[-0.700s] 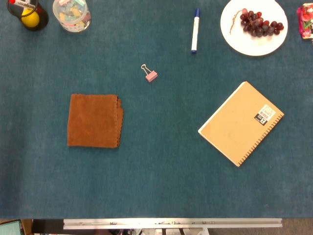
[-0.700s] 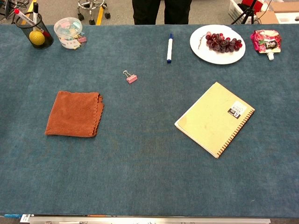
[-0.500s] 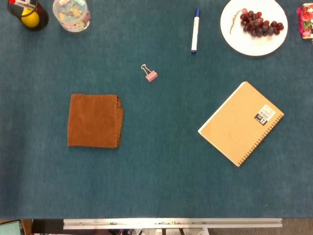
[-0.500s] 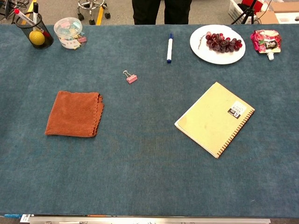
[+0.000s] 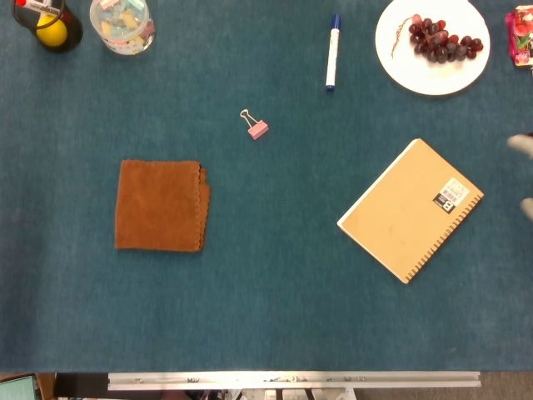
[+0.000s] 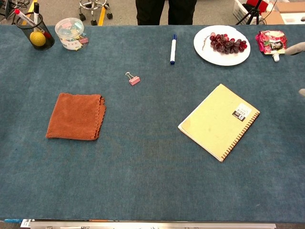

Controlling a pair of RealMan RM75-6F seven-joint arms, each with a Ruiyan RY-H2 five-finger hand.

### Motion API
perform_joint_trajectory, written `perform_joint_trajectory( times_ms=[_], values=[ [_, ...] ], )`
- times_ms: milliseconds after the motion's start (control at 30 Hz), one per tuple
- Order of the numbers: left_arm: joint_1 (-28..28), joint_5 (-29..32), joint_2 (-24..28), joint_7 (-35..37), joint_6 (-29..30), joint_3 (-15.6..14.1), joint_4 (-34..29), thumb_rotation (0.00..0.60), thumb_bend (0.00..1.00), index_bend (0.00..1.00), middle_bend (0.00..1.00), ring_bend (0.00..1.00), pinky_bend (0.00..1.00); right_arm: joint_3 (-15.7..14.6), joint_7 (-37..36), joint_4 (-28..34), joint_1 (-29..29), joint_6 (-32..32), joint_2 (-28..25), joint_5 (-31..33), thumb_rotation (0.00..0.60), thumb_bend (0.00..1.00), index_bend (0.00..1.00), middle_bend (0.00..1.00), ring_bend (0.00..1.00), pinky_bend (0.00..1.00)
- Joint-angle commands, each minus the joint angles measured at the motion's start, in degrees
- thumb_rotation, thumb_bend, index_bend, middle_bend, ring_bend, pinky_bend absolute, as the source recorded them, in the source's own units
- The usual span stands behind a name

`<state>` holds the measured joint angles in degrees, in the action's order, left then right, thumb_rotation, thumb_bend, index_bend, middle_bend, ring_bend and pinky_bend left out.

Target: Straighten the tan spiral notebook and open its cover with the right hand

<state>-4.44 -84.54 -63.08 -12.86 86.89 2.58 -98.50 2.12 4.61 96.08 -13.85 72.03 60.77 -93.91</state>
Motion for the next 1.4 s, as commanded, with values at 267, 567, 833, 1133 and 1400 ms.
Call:
perform_joint_trajectory(
  times_ms=[267,567,833,1133,1400],
  values=[
    [0.71,0.22,0.39,1.41,0.41,-0.25,0.59,0.6,0.49,0.13,0.12,0.02,0.05,-4.22,3.26,0.28,-9.41,-13.25,4.88,-7.77,0.6,0.03,0.13,0.17,0.09,0.12],
    [1.37,0.49,0.55,2.69,0.64,-0.47,1.35,0.6,0.49,0.13,0.12,0.02,0.05,-5.6,6.59,-4.24,-11.73,-16.91,12.14,-7.56,0.6,0.0,0.0,0.04,0.0,0.03],
    [1.83,0.78,0.57,3.47,0.61,-0.65,1.88,0.6,0.49,0.13,0.12,0.02,0.05,-7.38,8.54,-6.4,-12.48,-17.56,14.19,-7.89,0.6,0.0,0.0,0.03,0.0,0.03],
    [2.11,0.58,0.43,4.29,0.64,-0.78,2.58,0.6,0.49,0.13,0.12,0.02,0.05,-8.99,10.19,-8.61,-13.01,-17.66,15.77,-8.14,0.6,0.0,0.0,0.02,0.0,0.02],
    [2.5,0.55,0.29,5.42,0.89,-0.82,3.49,0.6,0.49,0.13,0.12,0.02,0.05,-9.25,12.32,-11.34,-13.39,-17.34,18.28,-8.08,0.6,0.0,0.0,0.02,0.0,0.02]
  ],
)
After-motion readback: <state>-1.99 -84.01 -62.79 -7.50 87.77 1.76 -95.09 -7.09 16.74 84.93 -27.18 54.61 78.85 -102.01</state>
